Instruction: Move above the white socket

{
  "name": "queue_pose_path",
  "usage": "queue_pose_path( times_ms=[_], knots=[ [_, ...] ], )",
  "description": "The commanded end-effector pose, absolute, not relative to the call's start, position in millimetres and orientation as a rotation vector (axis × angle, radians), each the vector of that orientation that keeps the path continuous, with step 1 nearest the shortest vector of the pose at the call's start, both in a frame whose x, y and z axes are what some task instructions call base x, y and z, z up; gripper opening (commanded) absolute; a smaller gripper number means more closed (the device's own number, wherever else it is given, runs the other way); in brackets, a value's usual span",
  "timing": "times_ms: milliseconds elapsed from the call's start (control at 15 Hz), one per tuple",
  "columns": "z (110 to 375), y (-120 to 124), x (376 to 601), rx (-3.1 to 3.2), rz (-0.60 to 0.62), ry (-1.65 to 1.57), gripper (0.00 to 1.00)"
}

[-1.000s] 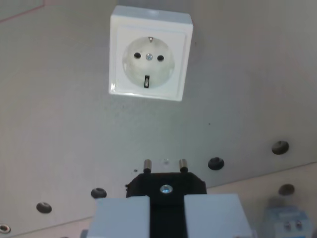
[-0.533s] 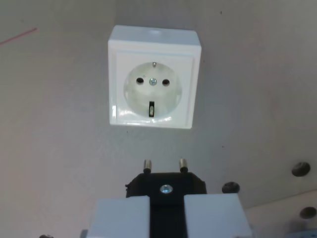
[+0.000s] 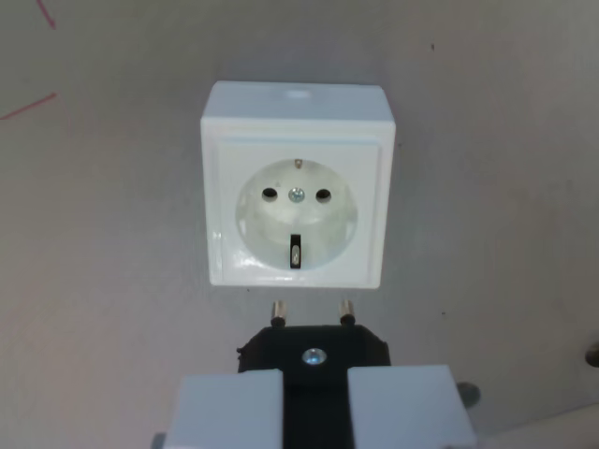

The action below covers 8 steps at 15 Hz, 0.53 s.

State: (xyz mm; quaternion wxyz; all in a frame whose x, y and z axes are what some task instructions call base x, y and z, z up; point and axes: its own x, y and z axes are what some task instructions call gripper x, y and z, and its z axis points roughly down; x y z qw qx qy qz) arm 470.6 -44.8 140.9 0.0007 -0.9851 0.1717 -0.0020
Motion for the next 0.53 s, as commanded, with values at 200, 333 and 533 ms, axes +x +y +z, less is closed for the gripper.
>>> queue_pose_path(
  times_ms=[200, 333, 533],
  knots=[
    [126.3, -41.7, 482.0, -3.065, -0.036, 0.628, 0.0],
    [123.2, -41.7, 483.5, -3.065, -0.034, 0.626, 0.0],
    [120.4, -41.5, 484.6, -3.065, -0.03, 0.623, 0.0]
  ],
)
